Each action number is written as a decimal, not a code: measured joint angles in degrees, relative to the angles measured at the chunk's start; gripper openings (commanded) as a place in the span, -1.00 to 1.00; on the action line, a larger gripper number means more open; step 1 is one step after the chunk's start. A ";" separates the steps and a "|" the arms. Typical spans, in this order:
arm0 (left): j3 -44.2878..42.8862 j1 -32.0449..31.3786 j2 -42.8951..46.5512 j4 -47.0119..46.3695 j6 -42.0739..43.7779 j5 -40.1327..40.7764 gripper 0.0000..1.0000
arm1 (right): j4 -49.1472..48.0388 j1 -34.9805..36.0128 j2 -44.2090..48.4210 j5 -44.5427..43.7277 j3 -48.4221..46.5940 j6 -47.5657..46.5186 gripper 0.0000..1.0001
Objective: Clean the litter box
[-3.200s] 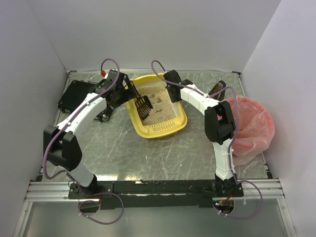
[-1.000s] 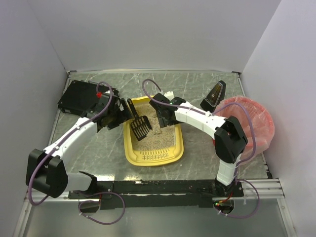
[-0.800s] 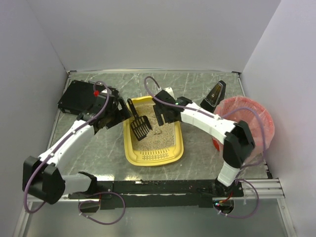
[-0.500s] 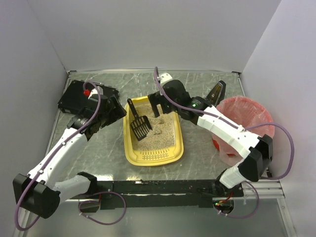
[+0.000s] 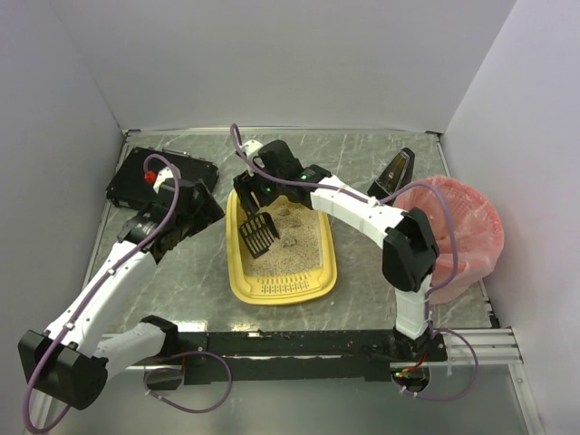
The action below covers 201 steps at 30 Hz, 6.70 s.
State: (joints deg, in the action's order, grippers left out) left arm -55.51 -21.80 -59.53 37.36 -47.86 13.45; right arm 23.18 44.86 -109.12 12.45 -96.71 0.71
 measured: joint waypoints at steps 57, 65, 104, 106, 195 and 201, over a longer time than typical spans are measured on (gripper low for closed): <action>1.92 0.09 -1.46 -9.77 3.98 -8.96 0.94 | -17.29 -0.02 9.97 -8.46 17.62 2.01 -0.79; 4.31 -0.07 -2.49 -22.62 10.86 -21.27 0.94 | -20.35 -0.90 16.28 -15.50 18.56 7.50 -0.79; -2.99 -9.99 -24.02 -40.33 28.13 -42.05 -0.98 | -15.52 -7.82 37.00 -24.50 34.16 39.45 -0.03; -4.94 -10.12 -25.27 -39.10 29.35 -41.90 -0.98 | -14.73 -8.28 37.35 -24.57 33.94 38.99 0.53; -38.91 -13.46 -41.33 9.38 93.70 -61.18 -0.98 | 11.65 -24.06 48.24 30.95 36.59 13.35 -0.16; -39.36 -13.46 -41.35 10.40 94.66 -61.42 -0.98 | 11.98 -23.61 48.50 30.38 36.63 13.38 -0.15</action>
State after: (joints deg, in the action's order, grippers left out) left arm -94.87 -35.27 -100.88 47.77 46.81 -47.97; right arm 35.16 21.26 -60.62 42.83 -60.07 14.09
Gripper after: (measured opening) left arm 0.164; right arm 0.428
